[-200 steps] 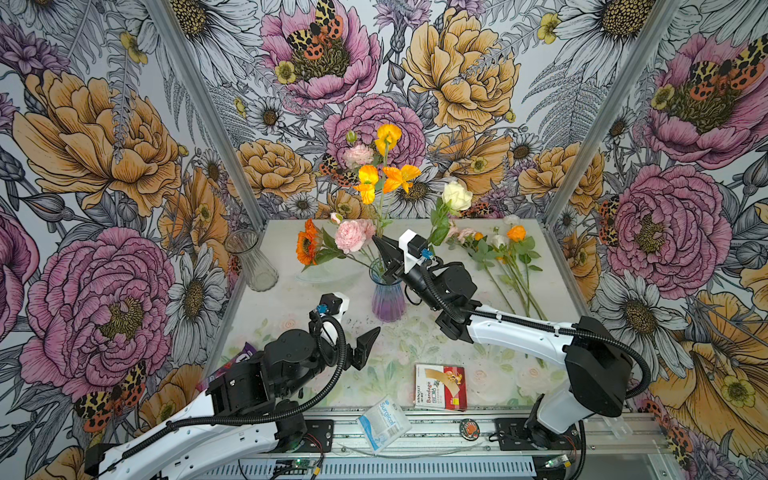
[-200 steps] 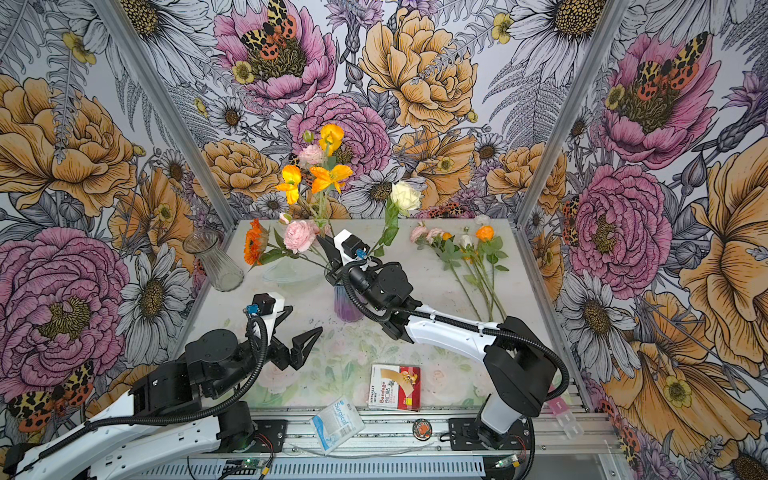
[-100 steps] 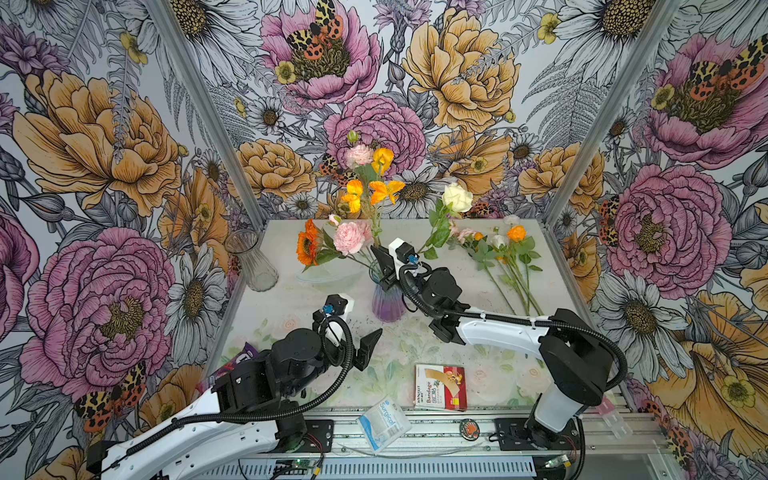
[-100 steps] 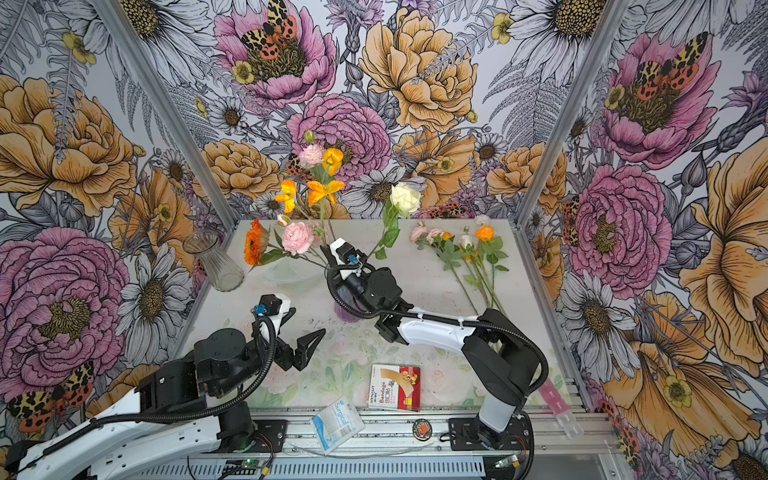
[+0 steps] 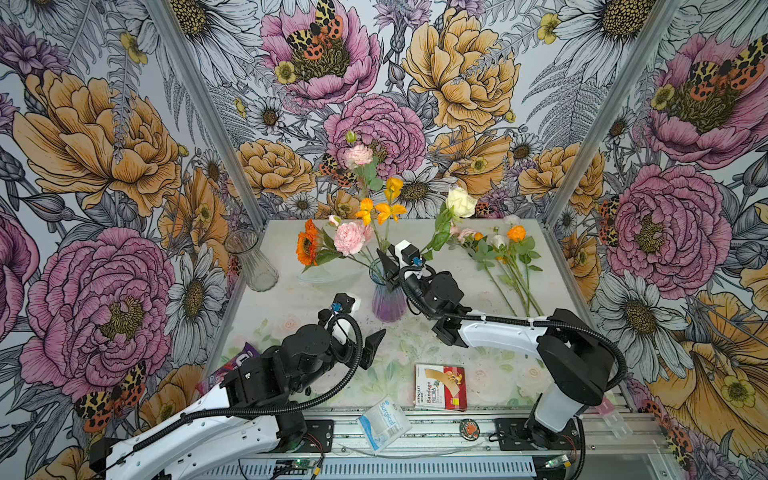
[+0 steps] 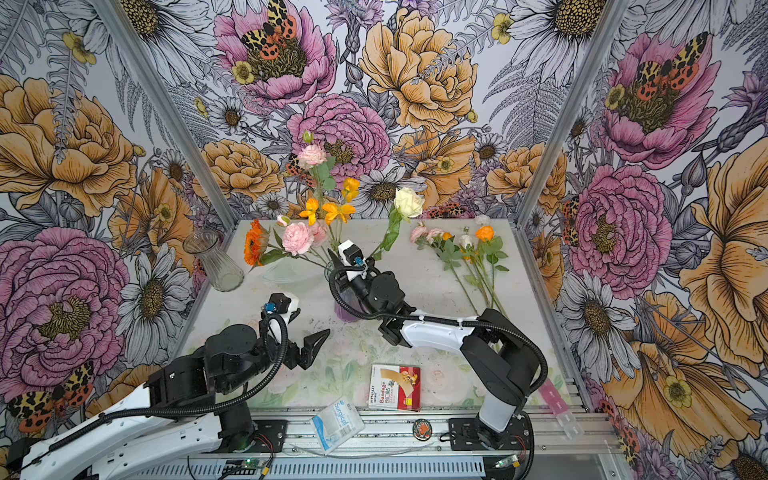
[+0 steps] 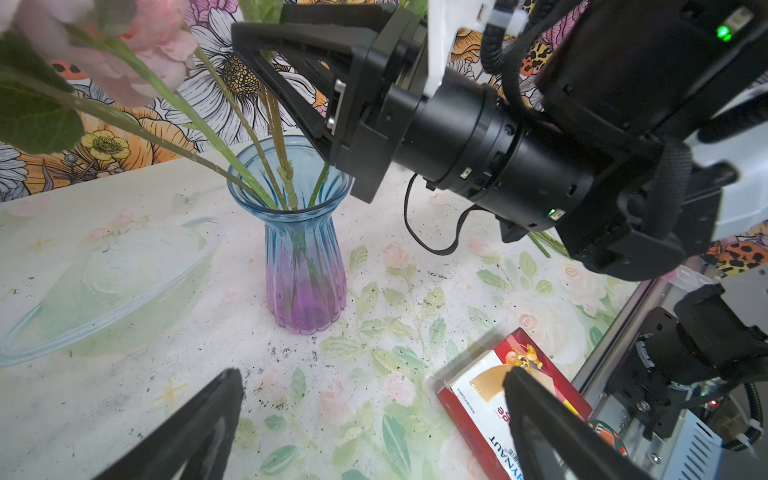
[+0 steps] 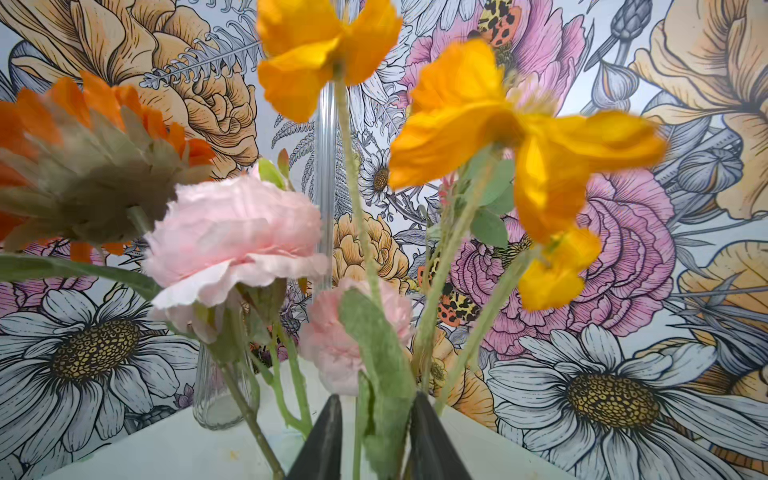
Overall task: Arrange the flowers into the vase
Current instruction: 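Lower the yellow poppy stems into the blue-purple vase with the right gripper, then open the right gripper and withdraw it from the vase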
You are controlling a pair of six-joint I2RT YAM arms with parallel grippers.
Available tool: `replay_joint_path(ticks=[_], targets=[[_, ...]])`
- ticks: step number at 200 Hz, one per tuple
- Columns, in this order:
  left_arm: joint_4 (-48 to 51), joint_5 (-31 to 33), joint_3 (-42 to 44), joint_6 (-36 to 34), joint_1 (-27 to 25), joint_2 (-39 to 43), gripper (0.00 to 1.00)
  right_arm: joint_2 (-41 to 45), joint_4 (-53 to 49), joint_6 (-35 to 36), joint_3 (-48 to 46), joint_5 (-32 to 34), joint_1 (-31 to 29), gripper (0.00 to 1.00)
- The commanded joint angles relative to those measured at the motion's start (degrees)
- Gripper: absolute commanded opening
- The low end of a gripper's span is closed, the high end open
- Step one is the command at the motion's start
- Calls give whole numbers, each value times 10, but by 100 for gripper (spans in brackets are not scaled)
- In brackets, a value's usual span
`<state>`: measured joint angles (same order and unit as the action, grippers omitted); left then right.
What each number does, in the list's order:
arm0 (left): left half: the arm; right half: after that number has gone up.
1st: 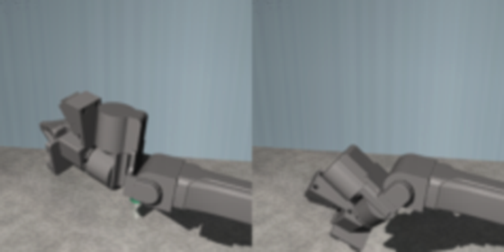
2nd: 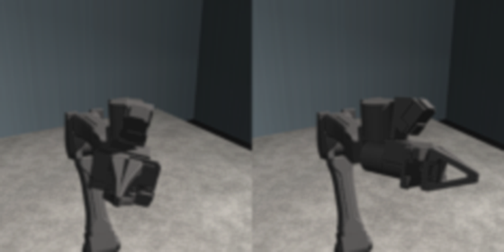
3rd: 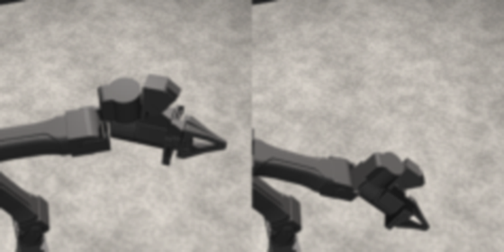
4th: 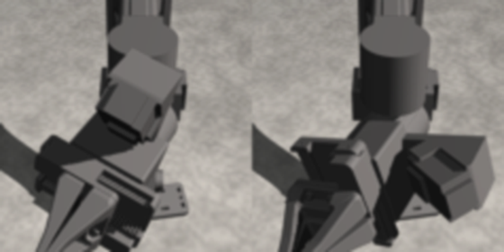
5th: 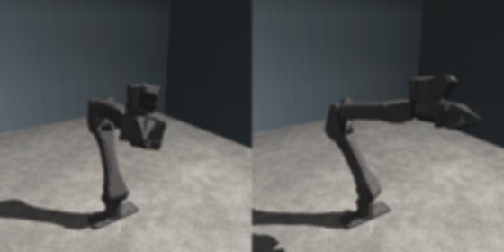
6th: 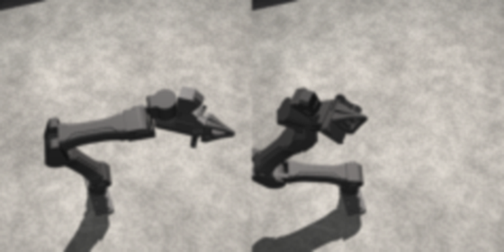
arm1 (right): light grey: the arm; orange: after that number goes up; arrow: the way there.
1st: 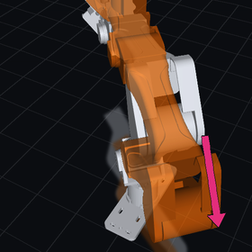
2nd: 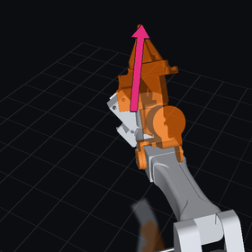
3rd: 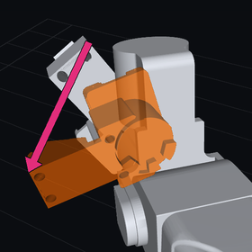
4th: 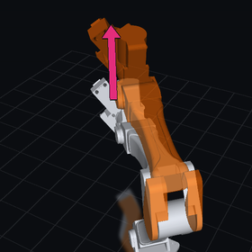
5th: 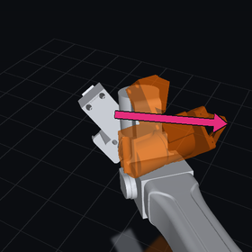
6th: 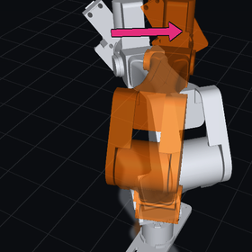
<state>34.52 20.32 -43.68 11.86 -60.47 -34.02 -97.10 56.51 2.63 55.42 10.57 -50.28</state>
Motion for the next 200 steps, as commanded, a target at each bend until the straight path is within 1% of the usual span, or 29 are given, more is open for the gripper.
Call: replay_joint_path(ticks=[1, 8, 20, 62, 77, 94, 125, 150, 167, 182, 191, 200], targets=[[-2, -13, 4, -1, 7, 2, 99, 25, 20, -1, -13, 16, 3, 30], [-2, -14, 4, -1, 8, 2, 99, 29, 21, -2, -15, 17, 3, 32], [-2, -15, 4, 1, 7, 4, 99, 36, 22, -4, -20, 20, 3, 41], [-3, -16, 7, 3, 11, 6, 99, 69, 14, -12, -42, 28, 1, 59], [-4, -17, 7, 3, 11, 5, 99, 82, -13, -12, -43, 33, 1, 66], [-7, -17, 10, 4, 12, 3, 99, 101, -70, -13, -39, 35, 1, 73], [-27, -13, 23, 0, 14, 4, 99, 155, -136, -33, -64, 21, 0, 80], [-61, 5, 42, 0, 17, 1, 99, 233, -157, -71, -117, 21, 0, 81], [-102, 11, 61, -10, 18, 3, 99, 298, -239, -100, -127, 26, -1, 83], [-156, 23, 90, -21, 18, 7, 99, 349, -373, -121, -112, 36, -1, 89], [-197, 25, 111, -29, 21, 7, 99, 375, -452, -137, -102, 48, -1, 94], [-246, 23, 134, -36, 25, 3, 99, 397, -518, -164, -99, 63, -1, 98]])
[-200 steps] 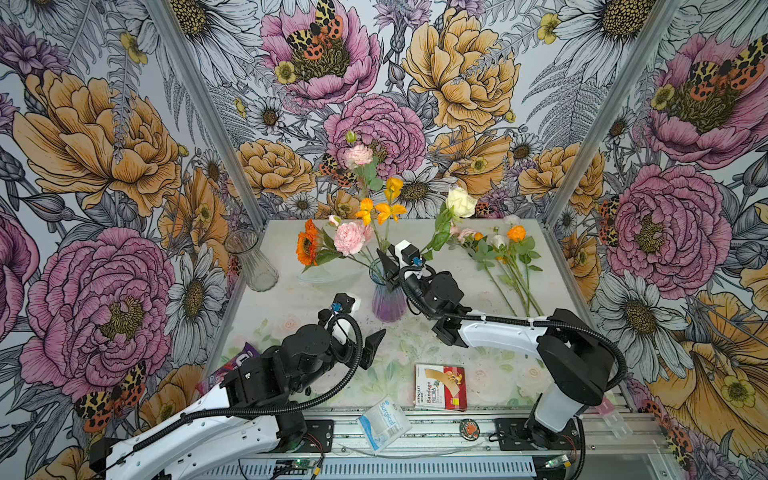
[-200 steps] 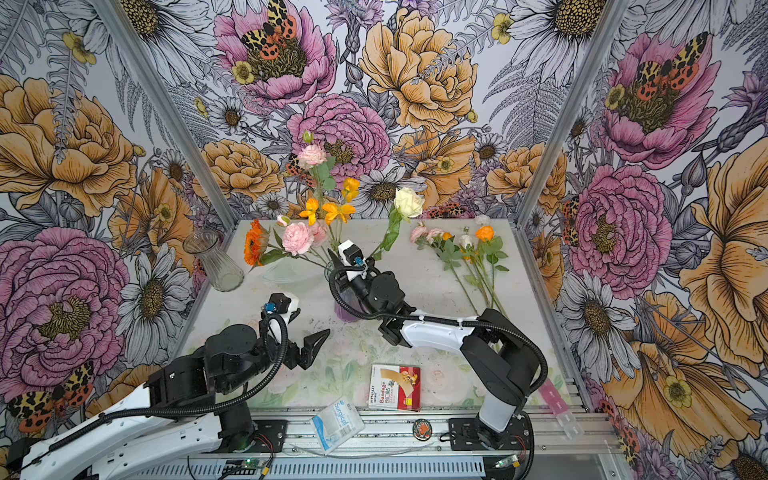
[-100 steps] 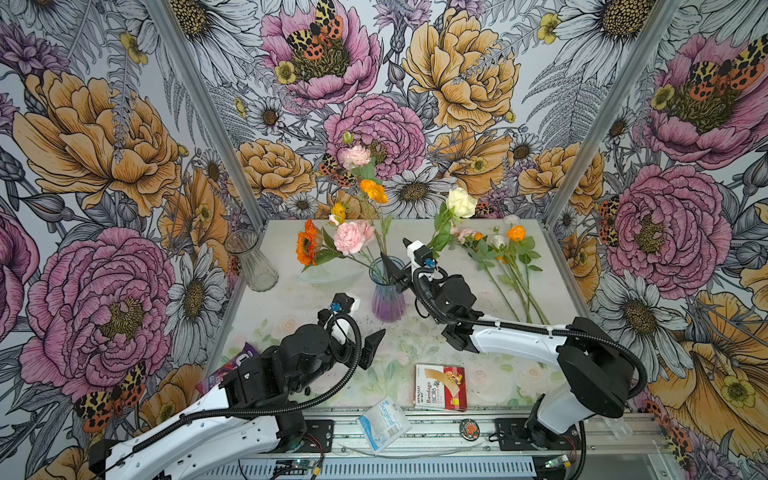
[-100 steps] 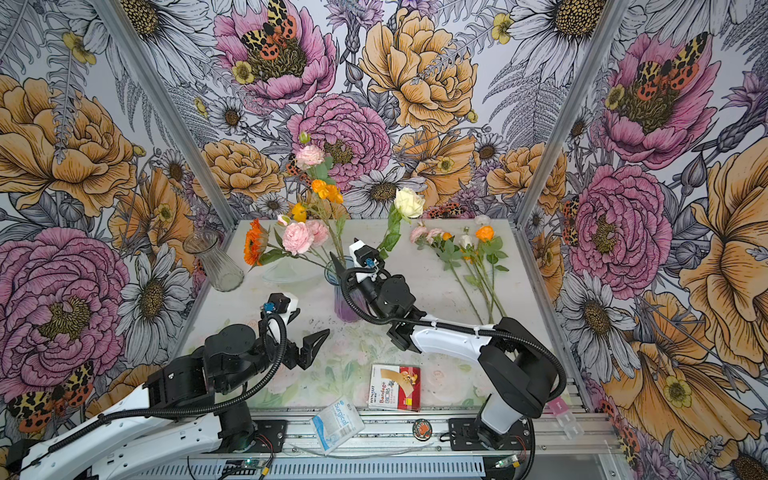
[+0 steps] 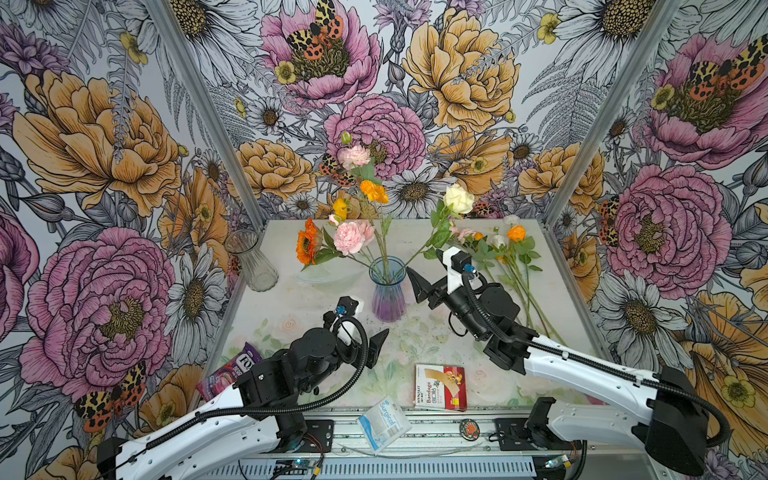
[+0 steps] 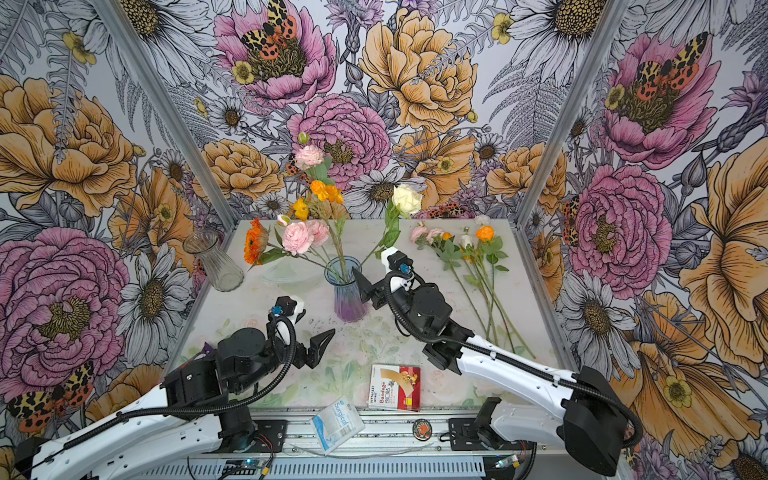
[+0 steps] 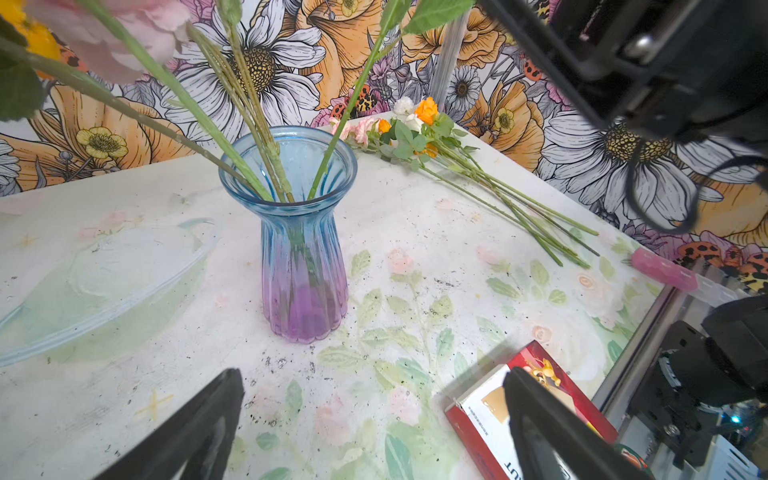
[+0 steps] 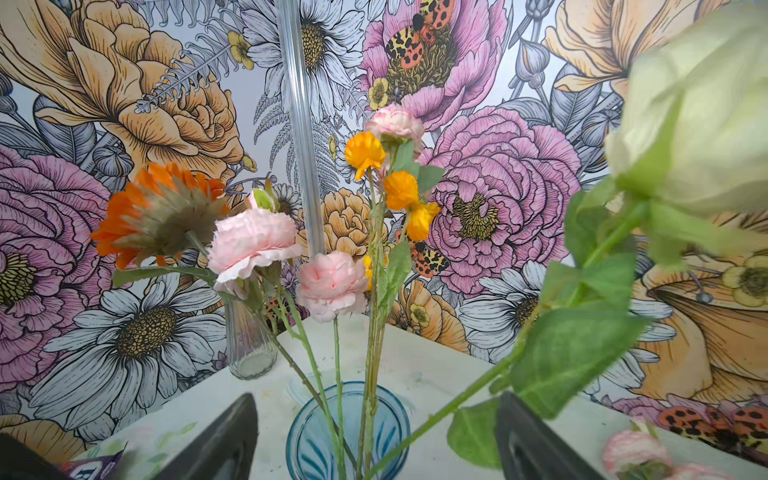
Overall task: Arrange the flowers into the vase
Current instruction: 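Open the right gripper and withdraw it from the vase, then grasp the vase with the left gripper while the right gripper moves beside it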
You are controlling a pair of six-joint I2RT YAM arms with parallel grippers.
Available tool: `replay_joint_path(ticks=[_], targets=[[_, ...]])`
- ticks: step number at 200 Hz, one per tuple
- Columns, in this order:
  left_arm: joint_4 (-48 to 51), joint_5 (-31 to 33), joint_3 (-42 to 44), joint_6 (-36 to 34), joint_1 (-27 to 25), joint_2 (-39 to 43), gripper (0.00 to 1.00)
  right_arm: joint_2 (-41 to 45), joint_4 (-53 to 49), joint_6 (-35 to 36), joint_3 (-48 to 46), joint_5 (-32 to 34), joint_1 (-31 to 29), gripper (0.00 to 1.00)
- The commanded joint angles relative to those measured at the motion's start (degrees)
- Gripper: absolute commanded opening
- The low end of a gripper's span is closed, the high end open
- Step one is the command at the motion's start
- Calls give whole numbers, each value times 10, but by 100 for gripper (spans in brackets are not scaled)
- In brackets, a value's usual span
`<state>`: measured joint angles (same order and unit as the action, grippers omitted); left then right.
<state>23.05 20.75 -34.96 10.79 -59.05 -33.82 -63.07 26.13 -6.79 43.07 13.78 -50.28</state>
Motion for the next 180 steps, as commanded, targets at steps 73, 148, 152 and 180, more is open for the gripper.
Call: replay_joint_path(ticks=[73, 148, 152, 180], targets=[[-477, -111, 158, -94, 128, -146, 99, 123, -317, -168, -72, -83, -10, 99], [-712, -264, 134, -126, 226, -367, 99, 93, -262, -115, -83, -150, -18, 99], [-720, -265, 132, -127, 228, -375, 99, 93, -254, -114, -86, -159, -18, 100], [-745, -289, 98, -139, 243, -438, 99, 78, -195, -108, -103, -195, -18, 99]])
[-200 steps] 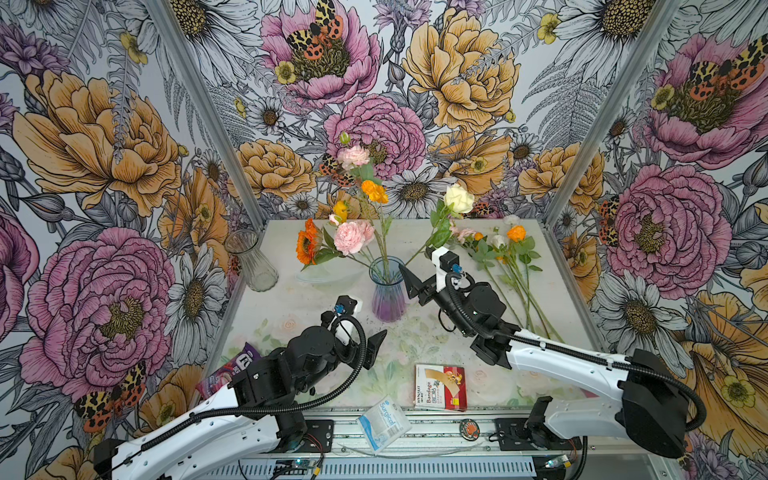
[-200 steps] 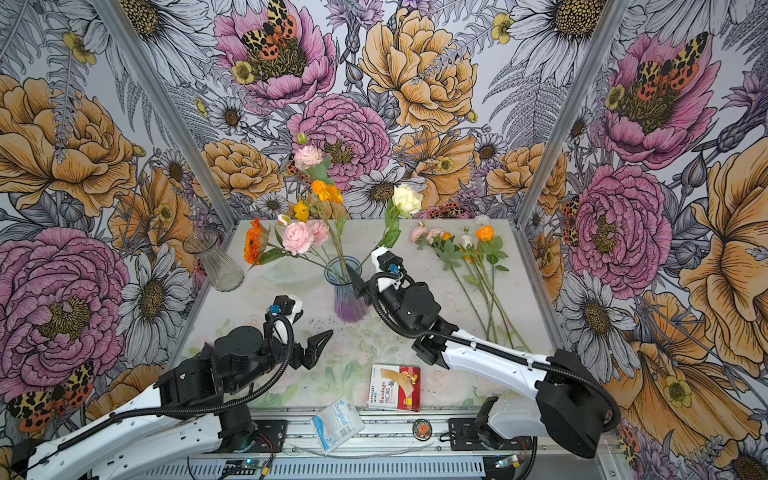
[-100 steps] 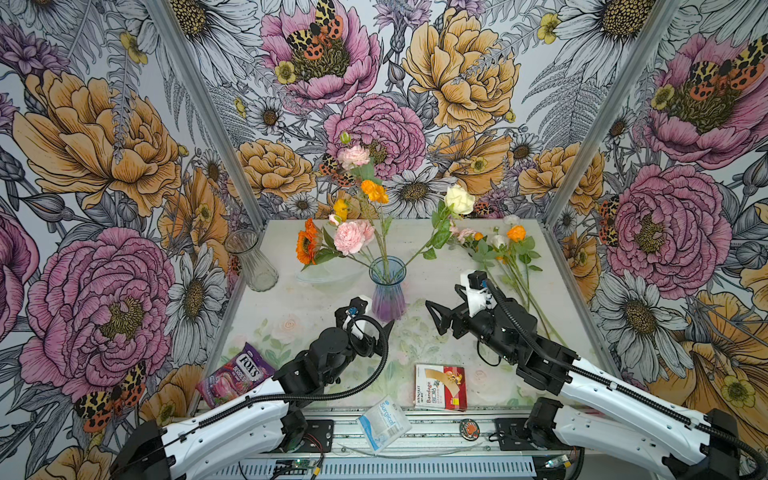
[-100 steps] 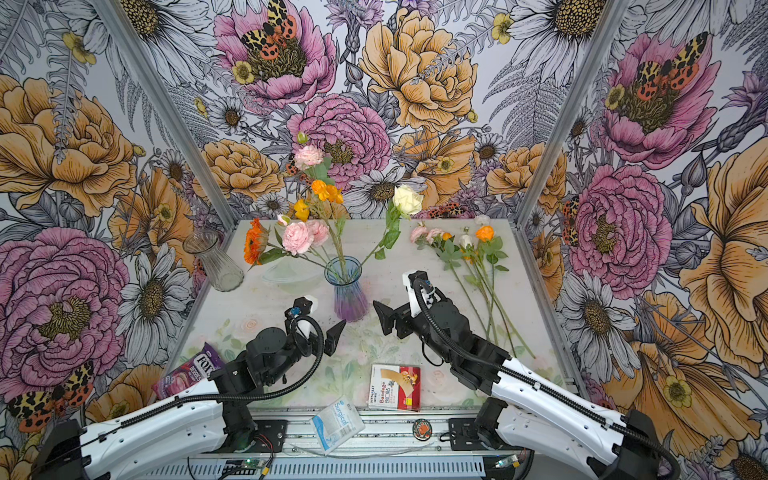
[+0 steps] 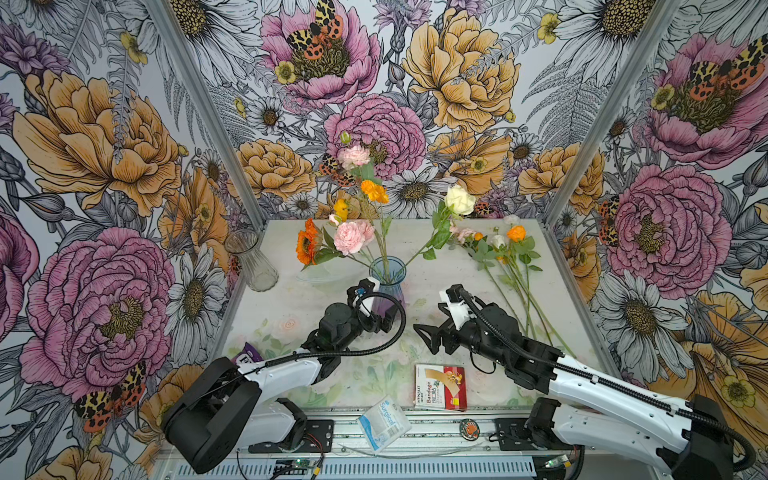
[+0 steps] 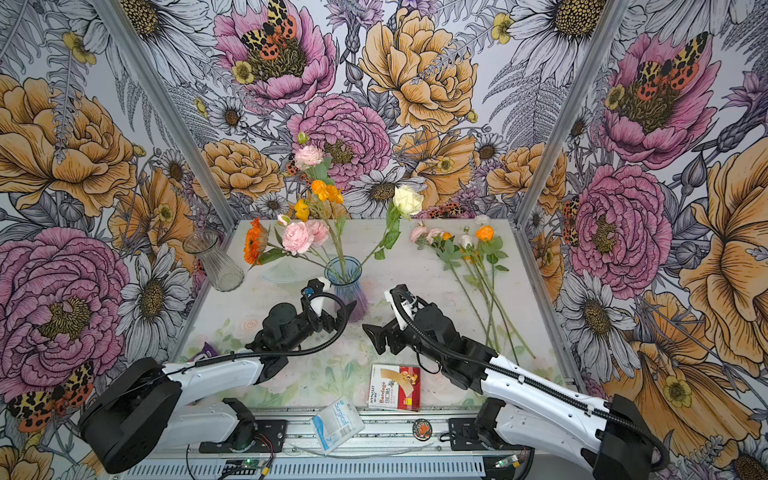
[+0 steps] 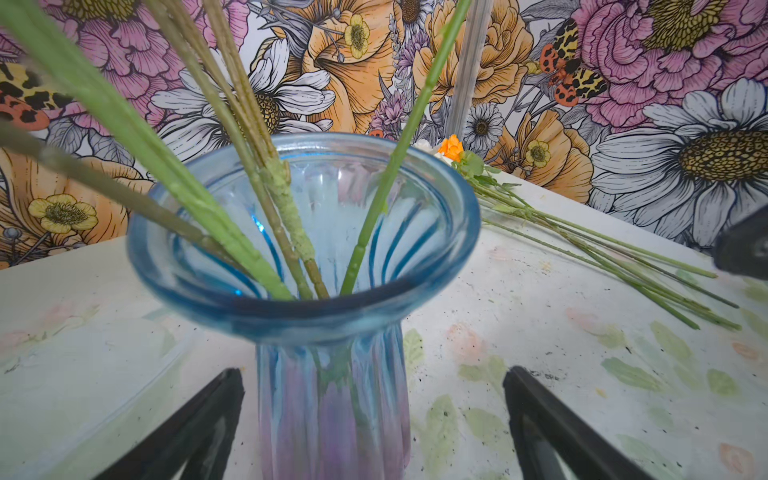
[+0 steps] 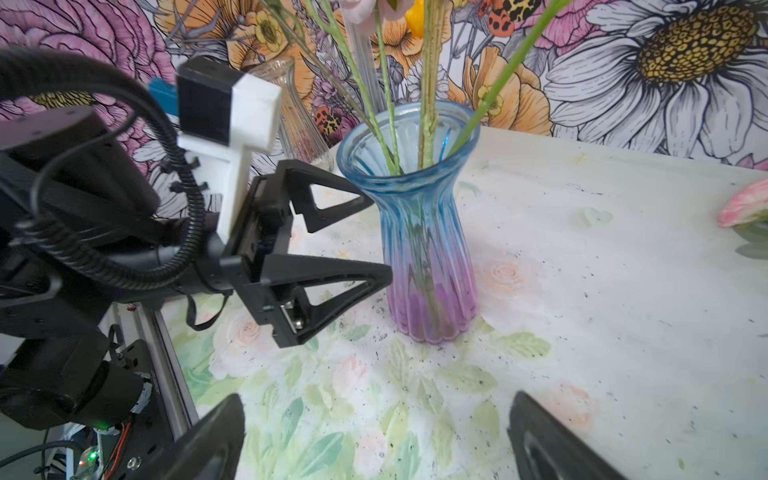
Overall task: Arrange the flowers into the vase
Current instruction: 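Grasp the vase with the left gripper while the right gripper moves beside it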
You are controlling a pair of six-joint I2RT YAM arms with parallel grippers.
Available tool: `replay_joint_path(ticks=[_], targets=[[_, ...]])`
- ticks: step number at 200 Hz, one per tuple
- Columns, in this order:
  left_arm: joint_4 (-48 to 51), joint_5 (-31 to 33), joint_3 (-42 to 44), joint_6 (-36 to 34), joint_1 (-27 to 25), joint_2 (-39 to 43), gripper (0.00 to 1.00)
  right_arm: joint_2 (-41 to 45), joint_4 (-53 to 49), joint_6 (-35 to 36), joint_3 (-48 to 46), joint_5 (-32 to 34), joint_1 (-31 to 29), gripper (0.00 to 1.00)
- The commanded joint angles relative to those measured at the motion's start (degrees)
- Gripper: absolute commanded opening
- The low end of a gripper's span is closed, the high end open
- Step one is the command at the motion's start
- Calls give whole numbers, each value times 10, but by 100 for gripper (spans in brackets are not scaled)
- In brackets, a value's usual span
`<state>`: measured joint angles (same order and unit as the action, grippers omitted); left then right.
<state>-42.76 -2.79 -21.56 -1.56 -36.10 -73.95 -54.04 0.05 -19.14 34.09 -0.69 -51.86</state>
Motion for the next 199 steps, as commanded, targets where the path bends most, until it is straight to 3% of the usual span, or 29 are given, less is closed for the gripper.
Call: replay_joint_path(ticks=[1, 43, 127, 199], targets=[[-89, -55, -37, -15, 14, -39, 99, -13, 67, 15, -13, -52, -2, 99], [-173, -90, -58, 16, 47, -126, 98, -38, 100, 18, -13, -88, -1, 99], [-232, -87, -88, 10, 42, -201, 94, -84, 115, 30, 7, -105, 1, 99], [-219, -78, -109, -28, 30, -211, 76, -101, 123, 54, 24, -113, 7, 99]])
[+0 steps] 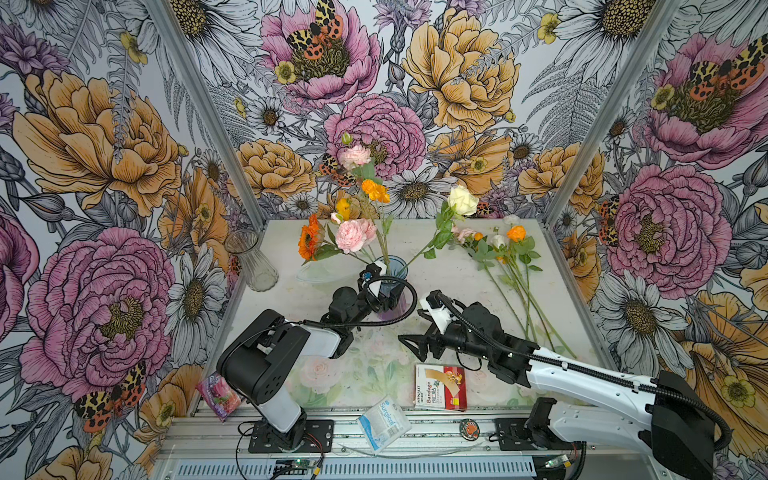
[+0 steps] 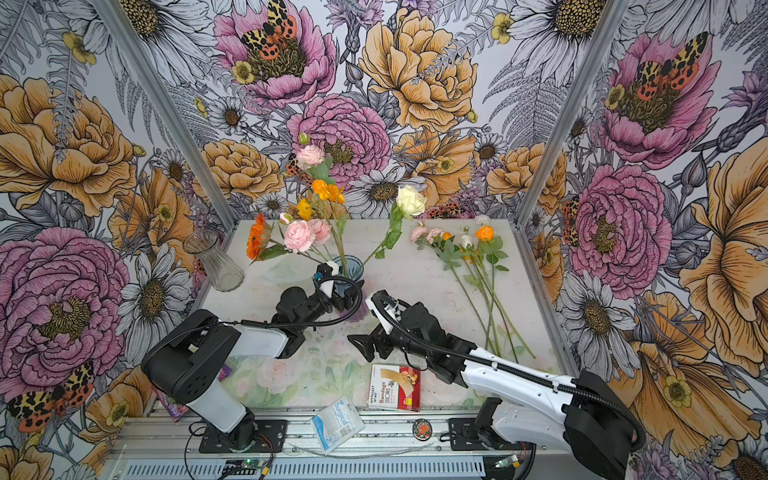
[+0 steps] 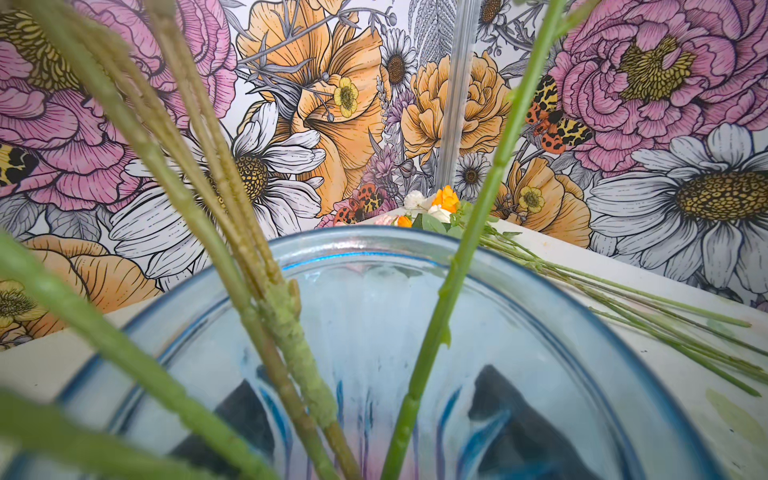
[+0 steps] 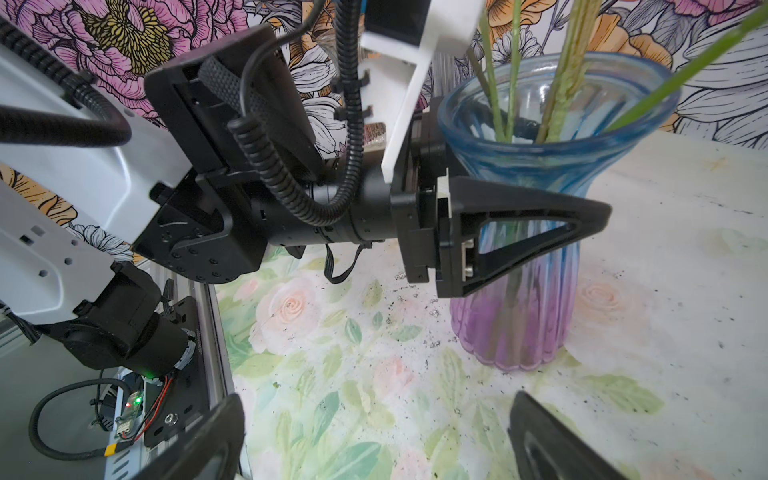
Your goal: Arrange the flowers into the vase
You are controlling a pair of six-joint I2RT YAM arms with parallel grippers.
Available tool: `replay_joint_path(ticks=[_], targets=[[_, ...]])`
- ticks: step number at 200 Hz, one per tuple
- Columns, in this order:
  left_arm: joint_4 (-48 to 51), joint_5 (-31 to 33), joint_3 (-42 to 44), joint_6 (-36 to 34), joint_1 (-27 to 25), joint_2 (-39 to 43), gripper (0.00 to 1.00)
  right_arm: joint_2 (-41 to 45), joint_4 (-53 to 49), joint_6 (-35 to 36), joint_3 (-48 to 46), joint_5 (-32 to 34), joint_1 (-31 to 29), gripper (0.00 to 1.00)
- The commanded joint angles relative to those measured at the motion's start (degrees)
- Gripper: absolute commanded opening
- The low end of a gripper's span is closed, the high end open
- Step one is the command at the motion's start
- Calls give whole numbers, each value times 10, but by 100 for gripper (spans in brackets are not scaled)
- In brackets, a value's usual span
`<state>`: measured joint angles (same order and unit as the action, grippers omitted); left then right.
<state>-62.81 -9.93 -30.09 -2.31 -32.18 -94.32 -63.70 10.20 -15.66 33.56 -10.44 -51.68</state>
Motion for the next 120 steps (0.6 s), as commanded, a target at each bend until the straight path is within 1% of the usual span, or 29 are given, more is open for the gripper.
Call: replay_joint_path(ticks=[1, 19, 50, 70, 99, 120], targets=[[-20, -6, -23, -21, -10, -8, 76, -5, 22, 19, 30, -16, 6, 99], [-42, 5, -20, -27, -15, -16, 72, 0, 15, 18, 26, -22, 12, 99], [-75, 6, -15, -27, -17, -28, 68, 19, -4, 16, 14, -22, 20, 100], [-87, 4, -15, -26, -20, -32, 65, 33, -2, 14, 1, -11, 24, 100], [-94, 4, -18, -41, -27, -32, 57, 42, 3, 14, -5, -7, 32, 99], [-98, 7, -22, -50, -29, -28, 54, 43, 6, 22, -3, -7, 43, 99]])
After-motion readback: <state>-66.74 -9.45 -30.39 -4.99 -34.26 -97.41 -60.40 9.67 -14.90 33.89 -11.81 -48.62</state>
